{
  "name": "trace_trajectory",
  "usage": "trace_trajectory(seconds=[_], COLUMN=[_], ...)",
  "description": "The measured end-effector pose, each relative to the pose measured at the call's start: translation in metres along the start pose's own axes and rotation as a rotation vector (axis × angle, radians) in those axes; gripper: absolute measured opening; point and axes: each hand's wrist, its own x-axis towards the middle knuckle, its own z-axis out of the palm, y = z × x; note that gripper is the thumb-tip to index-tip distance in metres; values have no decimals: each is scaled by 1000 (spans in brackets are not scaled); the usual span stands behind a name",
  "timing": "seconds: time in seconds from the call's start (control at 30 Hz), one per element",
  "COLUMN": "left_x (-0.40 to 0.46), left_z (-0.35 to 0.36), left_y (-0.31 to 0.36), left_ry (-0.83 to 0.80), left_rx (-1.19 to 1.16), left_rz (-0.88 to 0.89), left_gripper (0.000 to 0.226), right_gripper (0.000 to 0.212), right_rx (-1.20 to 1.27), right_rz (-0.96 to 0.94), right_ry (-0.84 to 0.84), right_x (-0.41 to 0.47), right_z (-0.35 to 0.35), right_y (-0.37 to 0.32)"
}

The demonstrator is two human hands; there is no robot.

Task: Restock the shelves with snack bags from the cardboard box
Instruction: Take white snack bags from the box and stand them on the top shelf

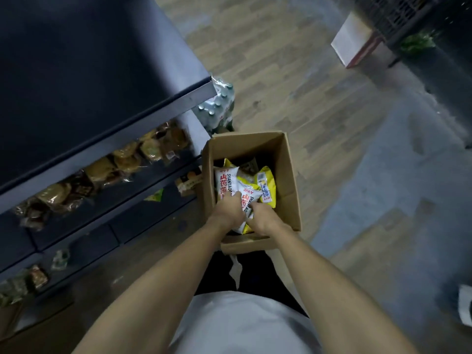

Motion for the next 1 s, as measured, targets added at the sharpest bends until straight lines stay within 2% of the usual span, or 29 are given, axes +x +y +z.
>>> trace_trajectory(seconds=[0.13, 0.2, 0.27, 0.33, 0.47, 0.6, 0.67, 0.77, 0.83, 0.93, 1.0], left_x=[17, 23, 29, 36, 53, 71, 80, 101, 115, 132, 139], left_z=[13, 15, 16, 18, 26, 27, 22, 19, 21, 36, 44], left_y=[5, 1, -4, -9, -15, -24, -30, -35, -34, -37, -38], left_ry=[-9, 6, 14, 6, -9, 65, 123, 239, 235, 268, 274], left_rx=[-66, -77, -81, -78, -105, -224, -327, -429, -490, -511, -502], left_rz=[-128, -181, -209, -213, -217, -209, -210, -209, -250, -309, -323], left_gripper=[43, 40, 37, 38, 37, 39, 50, 71, 66, 78, 74], right_gripper=[72, 90, 98, 97, 78, 71, 74, 76, 70, 70, 72], right_rx=[-4, 35, 60, 77, 164, 149, 153, 158, 196, 253, 270], right_rz=[-10, 40, 95, 121, 172, 113, 107, 126, 143, 159, 158], right_ry=[-83, -109, -130, -151, -161, 64, 193, 223, 292, 297, 331], right_x=[29, 42, 54, 67, 94, 97, 98, 102, 106, 110, 111], right_z=[14, 22, 28, 31, 42, 69, 83, 91, 94, 95, 93], right_y=[-10, -14, -16, -16, -15, -19, -17, -16, -15, -14, -10])
